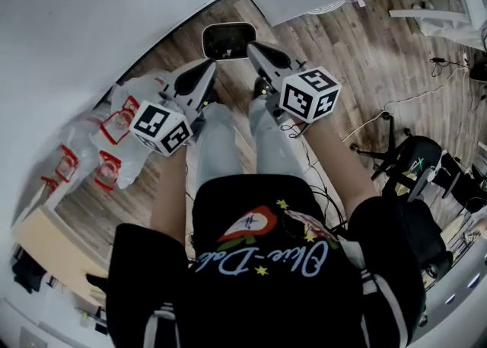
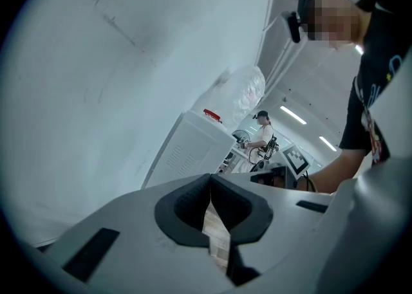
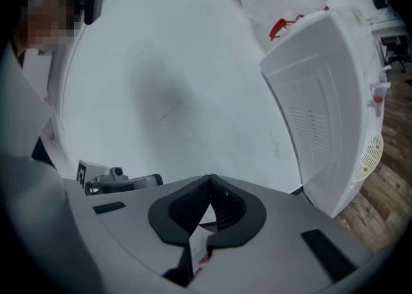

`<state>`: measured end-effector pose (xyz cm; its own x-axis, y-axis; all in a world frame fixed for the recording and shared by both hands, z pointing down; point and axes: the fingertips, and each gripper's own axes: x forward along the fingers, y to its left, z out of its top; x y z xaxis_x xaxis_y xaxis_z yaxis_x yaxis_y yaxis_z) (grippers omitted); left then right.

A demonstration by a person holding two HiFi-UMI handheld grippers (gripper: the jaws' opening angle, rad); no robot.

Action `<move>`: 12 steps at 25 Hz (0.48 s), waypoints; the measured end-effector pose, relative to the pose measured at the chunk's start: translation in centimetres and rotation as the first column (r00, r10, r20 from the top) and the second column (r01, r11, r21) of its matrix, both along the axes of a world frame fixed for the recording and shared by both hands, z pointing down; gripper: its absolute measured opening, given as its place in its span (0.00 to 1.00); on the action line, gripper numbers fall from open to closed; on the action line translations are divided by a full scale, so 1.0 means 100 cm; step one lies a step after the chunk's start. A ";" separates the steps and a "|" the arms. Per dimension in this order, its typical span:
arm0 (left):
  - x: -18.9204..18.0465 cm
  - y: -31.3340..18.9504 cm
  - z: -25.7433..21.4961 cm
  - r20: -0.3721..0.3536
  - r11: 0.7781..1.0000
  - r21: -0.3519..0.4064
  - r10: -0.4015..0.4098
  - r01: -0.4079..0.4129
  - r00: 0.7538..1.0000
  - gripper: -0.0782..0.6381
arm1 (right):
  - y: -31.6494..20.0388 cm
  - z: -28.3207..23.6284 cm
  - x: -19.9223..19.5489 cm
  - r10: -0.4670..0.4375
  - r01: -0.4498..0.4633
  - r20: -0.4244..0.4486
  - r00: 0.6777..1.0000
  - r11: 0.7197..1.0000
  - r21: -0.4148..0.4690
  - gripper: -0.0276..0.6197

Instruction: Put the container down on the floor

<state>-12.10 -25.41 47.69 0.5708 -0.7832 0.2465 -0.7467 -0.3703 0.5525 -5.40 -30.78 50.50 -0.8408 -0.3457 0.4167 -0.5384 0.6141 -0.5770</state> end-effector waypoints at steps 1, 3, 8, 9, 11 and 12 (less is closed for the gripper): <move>0.001 0.001 -0.009 -0.001 1.000 0.006 0.002 -0.002 1.000 0.12 | 0.002 -0.010 0.000 -0.008 0.008 -0.005 1.000 1.000 0.019 0.04; 0.003 0.002 -0.029 0.008 1.000 0.028 0.011 -0.011 1.000 0.12 | 0.004 -0.031 0.000 -0.020 0.020 -0.005 1.000 0.998 0.054 0.04; 0.010 0.002 -0.077 0.056 0.997 0.071 0.035 -0.039 0.998 0.12 | 0.009 -0.076 0.001 -0.035 0.034 0.009 0.999 0.994 0.101 0.04; 0.009 0.001 -0.086 0.056 0.996 0.075 0.036 -0.040 0.998 0.12 | 0.008 -0.084 0.000 -0.032 0.030 0.018 0.999 0.994 0.102 0.04; 0.009 0.000 -0.100 0.060 0.996 0.078 0.035 -0.040 0.998 0.12 | 0.006 -0.099 0.000 -0.021 0.017 0.045 0.999 0.995 0.101 0.04; 0.008 0.001 -0.105 0.069 0.996 0.081 0.032 -0.038 0.997 0.12 | 0.007 -0.106 0.001 -0.017 0.012 0.055 0.998 0.995 0.103 0.04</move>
<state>-11.27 -25.33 37.22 0.5826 -0.7821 0.2211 -0.7668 -0.4389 0.4684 -5.27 -30.09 39.92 -0.8669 -0.3718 0.3320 -0.4979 0.6791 -0.5394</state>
